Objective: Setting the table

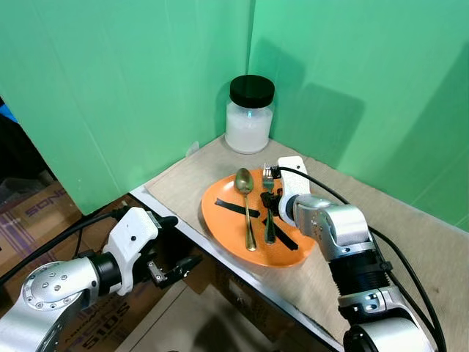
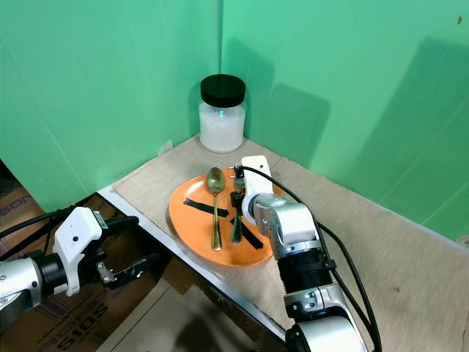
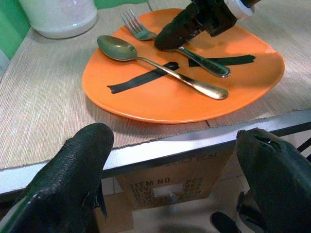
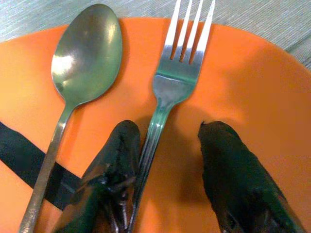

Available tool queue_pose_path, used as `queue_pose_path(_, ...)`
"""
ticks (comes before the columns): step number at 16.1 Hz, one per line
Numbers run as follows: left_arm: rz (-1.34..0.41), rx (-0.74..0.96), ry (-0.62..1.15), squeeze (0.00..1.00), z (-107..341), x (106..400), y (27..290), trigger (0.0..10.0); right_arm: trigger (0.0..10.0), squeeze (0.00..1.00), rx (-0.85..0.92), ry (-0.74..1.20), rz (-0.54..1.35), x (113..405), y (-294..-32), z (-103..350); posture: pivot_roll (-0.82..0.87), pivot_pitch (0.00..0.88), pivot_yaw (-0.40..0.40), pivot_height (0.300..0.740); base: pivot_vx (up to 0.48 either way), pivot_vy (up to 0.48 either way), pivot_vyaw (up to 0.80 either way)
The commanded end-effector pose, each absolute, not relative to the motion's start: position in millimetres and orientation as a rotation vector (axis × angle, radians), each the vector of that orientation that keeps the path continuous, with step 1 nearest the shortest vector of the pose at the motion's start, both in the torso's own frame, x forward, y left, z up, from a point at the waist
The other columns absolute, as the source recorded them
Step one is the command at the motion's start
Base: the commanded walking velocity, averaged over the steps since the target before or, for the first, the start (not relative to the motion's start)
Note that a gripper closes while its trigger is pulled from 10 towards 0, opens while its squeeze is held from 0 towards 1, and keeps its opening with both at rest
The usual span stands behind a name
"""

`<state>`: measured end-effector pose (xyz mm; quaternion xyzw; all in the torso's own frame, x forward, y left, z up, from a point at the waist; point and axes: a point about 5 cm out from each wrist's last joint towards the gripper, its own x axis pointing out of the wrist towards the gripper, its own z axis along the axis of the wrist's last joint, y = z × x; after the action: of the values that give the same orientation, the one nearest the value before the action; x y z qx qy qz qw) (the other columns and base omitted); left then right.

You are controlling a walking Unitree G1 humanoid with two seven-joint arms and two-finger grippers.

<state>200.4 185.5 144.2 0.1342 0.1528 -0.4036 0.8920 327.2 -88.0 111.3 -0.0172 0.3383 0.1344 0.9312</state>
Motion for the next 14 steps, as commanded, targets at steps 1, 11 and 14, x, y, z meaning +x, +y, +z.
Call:
queue_pose_path(1, -0.861, 0.288, 0.317, 0.00, 145.8, 199.1, 184.0, 10.0, 0.0, 0.00, -0.048, 0.767, 0.292, 323.0, -86.2, 101.1, -0.04, 0.055, -0.035, 0.740, 0.000, 0.000, 0.00)
queue_pose_path(11, -0.859, 0.303, 0.319, 0.00, 144.8, 201.0, 184.8, 10.0, 0.0, 0.00, -0.023, 0.779, 0.304, 322.3, -89.6, 100.1, -0.04, 0.048, -0.031, 0.740, 0.000, 0.000, 0.00)
queue_pose_path(14, -0.853, 0.302, 0.312, 0.00, 145.2, 202.3, 184.2, 10.0, 0.0, 0.00, -0.015, 0.758, 0.309, 323.5, -89.7, 102.8, -0.04, 0.042, -0.030, 0.740, 0.000, 0.000, 0.00)
